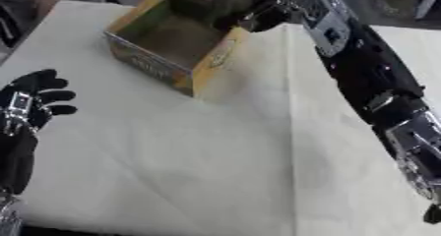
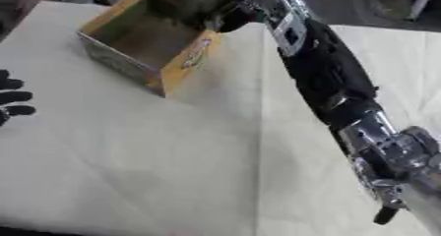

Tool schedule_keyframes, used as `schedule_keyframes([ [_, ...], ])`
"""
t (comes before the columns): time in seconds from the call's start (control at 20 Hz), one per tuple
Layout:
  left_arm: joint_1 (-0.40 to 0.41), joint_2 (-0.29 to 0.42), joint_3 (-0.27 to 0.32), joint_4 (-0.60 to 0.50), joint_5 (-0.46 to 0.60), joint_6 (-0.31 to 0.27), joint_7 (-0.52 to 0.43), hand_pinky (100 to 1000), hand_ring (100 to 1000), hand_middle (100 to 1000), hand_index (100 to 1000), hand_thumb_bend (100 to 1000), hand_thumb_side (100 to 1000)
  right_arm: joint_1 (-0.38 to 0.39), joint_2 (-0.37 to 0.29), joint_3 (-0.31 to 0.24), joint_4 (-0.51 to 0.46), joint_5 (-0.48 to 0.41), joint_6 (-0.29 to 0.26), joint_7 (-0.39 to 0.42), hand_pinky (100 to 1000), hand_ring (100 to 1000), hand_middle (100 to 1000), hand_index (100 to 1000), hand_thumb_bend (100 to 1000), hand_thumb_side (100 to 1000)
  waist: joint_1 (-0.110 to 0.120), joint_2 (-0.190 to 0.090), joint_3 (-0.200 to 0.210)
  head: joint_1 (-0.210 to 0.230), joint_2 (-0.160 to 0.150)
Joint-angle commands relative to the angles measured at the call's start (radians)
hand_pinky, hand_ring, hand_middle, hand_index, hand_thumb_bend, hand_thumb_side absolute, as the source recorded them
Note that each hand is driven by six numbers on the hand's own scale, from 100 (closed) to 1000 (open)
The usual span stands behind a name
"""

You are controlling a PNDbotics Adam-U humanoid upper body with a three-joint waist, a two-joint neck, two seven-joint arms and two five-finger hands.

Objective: Pick up objects on the table and place them in the box.

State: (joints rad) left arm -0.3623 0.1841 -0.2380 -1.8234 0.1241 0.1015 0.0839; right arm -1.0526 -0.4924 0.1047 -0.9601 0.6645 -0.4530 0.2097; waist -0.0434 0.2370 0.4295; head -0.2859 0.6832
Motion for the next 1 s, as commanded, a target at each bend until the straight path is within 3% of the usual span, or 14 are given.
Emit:
schedule_keyframes([
  [0.05,-0.015,0.001,-0.003,-0.019,-0.002,-0.003,-0.006,657,684,660,779,100,727,-0.038,-0.021,-0.008,-0.030,-0.016,0.010,-0.014,400,210,122,248,100,100,-0.001,-0.022,0.014,-0.007,-0.018],
  [0.45,-0.031,-0.010,-0.014,-0.021,0.003,-0.004,-0.018,657,683,660,779,100,729,-0.053,-0.012,-0.013,-0.010,0.012,0.036,-0.066,425,242,155,284,100,100,-0.019,-0.007,0.087,-0.029,-0.045],
  [1.0,-0.044,-0.023,-0.022,-0.023,0.013,-0.003,-0.024,657,682,659,779,100,738,-0.037,0.006,-0.010,0.035,0.192,0.139,-0.263,476,310,224,355,100,100,-0.028,0.029,0.138,-0.061,-0.067],
])
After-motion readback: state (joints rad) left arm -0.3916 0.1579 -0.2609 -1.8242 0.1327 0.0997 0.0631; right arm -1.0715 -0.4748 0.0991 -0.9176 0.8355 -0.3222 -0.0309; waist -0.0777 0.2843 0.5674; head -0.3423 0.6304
